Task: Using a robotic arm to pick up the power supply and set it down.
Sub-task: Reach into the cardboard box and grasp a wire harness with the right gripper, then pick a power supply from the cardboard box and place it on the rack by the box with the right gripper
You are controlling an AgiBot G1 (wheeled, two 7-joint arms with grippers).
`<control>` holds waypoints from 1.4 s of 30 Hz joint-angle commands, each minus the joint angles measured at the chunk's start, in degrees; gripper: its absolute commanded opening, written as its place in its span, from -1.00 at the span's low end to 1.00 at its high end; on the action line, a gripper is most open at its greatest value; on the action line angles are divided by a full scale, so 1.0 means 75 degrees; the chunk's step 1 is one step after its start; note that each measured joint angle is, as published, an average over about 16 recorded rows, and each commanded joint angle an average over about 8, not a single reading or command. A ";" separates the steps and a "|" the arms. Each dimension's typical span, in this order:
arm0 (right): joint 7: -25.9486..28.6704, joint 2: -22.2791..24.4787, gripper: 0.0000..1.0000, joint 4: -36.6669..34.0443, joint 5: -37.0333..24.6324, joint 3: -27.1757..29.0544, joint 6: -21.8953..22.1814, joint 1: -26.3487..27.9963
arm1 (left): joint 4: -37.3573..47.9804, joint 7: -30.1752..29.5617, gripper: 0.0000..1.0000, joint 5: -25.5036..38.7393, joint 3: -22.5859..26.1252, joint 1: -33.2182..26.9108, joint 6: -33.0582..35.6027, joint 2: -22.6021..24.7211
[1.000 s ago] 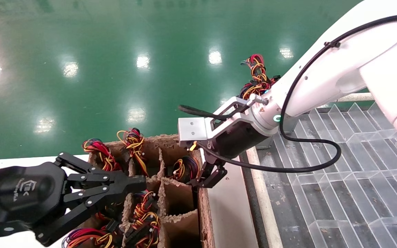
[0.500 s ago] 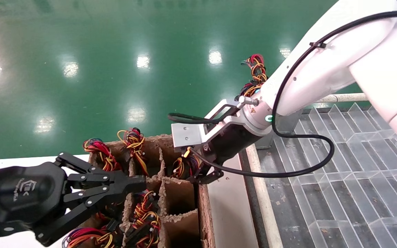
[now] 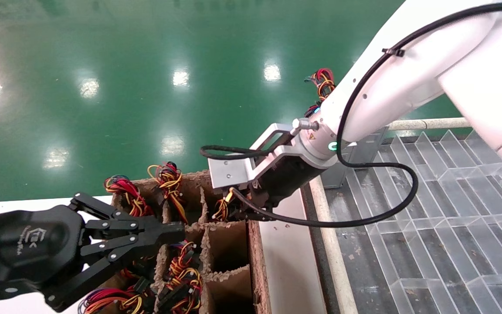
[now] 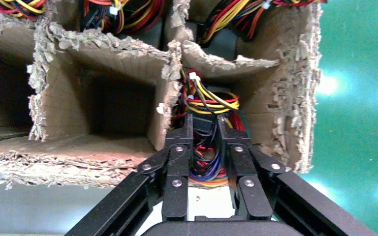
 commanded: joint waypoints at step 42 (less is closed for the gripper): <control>0.0144 0.1121 -1.00 0.1836 0.0719 0.0458 0.0273 0.1073 | 0.0000 0.0000 -1.00 0.0000 0.0000 0.0000 0.0000 0.0000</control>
